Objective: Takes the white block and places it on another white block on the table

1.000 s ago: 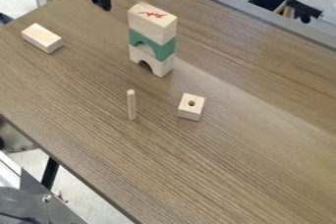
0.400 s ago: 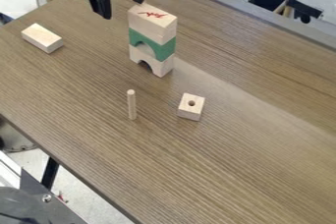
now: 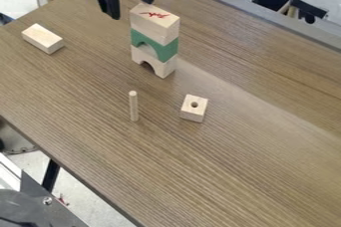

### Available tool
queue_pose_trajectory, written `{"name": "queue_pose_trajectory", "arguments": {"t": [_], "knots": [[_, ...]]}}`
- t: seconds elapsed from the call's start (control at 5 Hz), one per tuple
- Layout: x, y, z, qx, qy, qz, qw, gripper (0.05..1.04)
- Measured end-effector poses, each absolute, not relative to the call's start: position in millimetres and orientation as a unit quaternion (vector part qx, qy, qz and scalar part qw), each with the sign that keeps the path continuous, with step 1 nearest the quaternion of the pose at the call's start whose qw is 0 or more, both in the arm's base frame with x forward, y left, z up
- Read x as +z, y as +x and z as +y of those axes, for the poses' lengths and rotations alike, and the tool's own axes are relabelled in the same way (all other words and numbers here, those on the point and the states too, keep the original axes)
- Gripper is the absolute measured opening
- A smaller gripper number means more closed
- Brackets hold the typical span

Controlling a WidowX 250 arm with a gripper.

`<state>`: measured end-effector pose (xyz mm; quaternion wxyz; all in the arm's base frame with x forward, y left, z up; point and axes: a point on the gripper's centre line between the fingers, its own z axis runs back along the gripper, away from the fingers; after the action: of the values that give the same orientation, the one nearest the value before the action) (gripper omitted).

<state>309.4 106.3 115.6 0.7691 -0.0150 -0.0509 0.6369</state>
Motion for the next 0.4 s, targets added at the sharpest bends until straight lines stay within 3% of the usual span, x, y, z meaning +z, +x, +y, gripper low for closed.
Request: {"name": "queue_pose_trajectory", "arguments": {"t": [0.4], "knots": [[120.1, 317.2, 96.4, 0.626, -0.023, -0.059, 0.777, 0.999]]}}
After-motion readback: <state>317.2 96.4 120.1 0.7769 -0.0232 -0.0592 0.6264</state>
